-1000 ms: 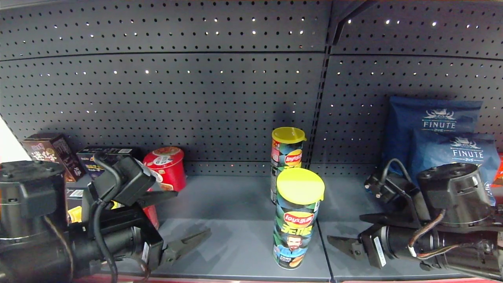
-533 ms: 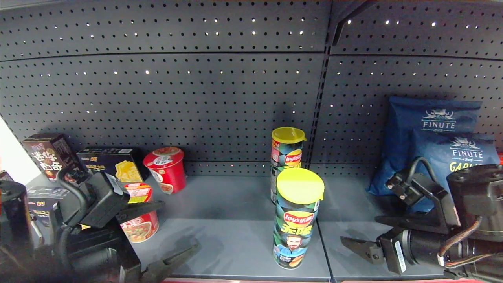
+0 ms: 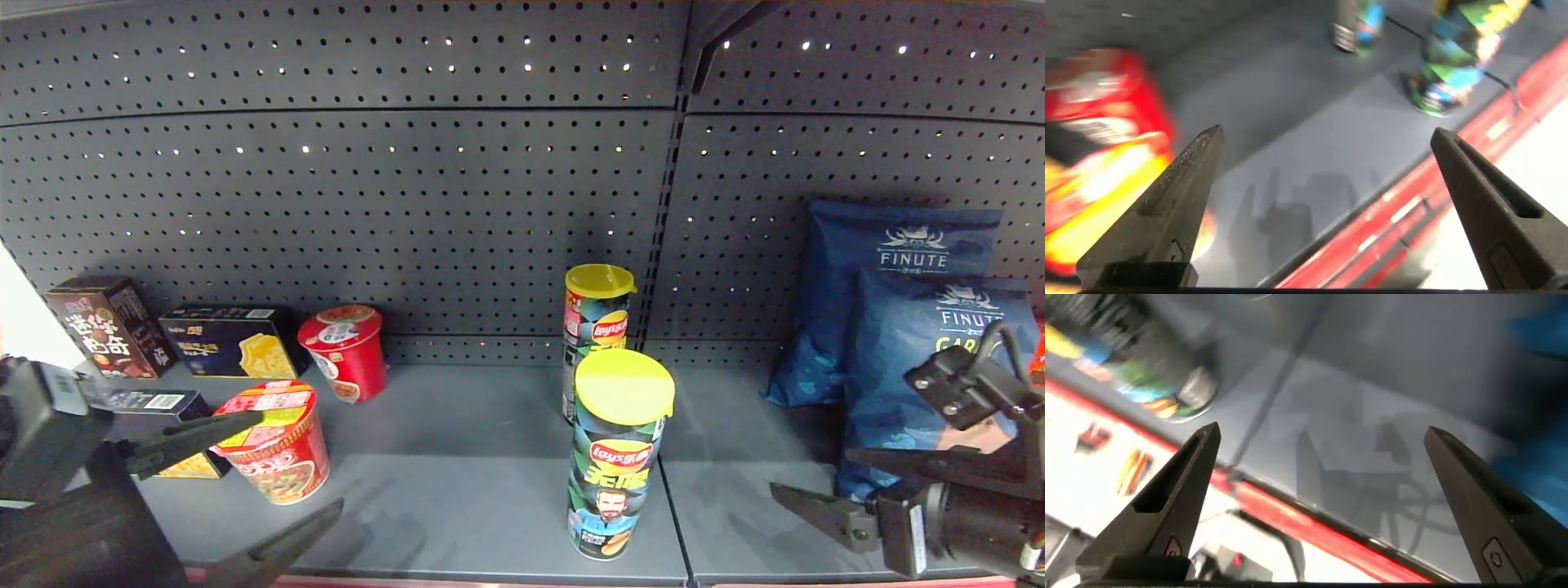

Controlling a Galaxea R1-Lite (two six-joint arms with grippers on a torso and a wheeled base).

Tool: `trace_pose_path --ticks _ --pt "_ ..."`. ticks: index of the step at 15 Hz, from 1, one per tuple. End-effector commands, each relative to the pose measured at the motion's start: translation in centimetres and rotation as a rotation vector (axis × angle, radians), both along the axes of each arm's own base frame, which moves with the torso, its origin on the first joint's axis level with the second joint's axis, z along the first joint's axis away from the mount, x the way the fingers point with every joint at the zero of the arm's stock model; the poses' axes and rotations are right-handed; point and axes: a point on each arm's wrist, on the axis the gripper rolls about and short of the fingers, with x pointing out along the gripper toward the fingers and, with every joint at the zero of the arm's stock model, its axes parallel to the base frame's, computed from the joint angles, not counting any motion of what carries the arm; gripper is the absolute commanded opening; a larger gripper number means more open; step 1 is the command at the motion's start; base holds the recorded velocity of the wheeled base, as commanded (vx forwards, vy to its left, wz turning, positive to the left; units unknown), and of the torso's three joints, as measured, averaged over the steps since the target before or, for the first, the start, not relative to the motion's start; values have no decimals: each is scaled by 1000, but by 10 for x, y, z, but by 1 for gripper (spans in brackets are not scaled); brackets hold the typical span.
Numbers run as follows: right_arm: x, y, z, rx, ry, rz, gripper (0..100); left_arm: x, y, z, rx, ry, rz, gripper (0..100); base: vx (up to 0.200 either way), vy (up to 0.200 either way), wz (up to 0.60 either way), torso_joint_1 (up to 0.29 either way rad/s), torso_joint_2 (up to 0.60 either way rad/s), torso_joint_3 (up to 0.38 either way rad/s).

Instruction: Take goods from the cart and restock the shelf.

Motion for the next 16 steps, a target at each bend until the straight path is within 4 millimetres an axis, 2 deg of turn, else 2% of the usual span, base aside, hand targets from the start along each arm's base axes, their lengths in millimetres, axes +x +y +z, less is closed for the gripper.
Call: trace_pose_path --ticks 1,4,6,8,10,12,14,15,16 --pt "-31 -40 15 55 -110 -168 100 -25 21 16 -37 -122 156 100 0 0 0 0 0 0" --pt "-63 -70 13 73 -192 -375 100 -50 35 11 -123 -170 324 100 0 0 0 0 0 0" --pt "-117 -81 -13 68 -213 -493 100 -79 44 -9 -177 -192 476 100 0 0 0 0 0 0" --pt "-163 -80 -45 62 -262 -588 100 -109 51 -43 -171 -189 581 100 0 0 0 0 0 0" --pt "-181 -78 -60 77 -330 -597 100 -131 51 -63 -170 -194 604 100 0 0 0 0 0 0" --pt "-178 -78 -54 76 -396 -576 100 -142 51 -83 -156 -179 584 100 0 0 0 0 0 0" --pt "-168 -78 -73 1 -381 -540 100 -136 51 -100 -74 -135 584 100 0 0 0 0 0 0" --pt "-166 -78 -78 -5 -380 -538 100 -136 51 -102 -63 -140 586 100 0 0 0 0 0 0" --pt "-157 -79 -94 -18 -425 -531 100 -138 49 -101 -73 -177 533 100 0 0 0 0 0 0"
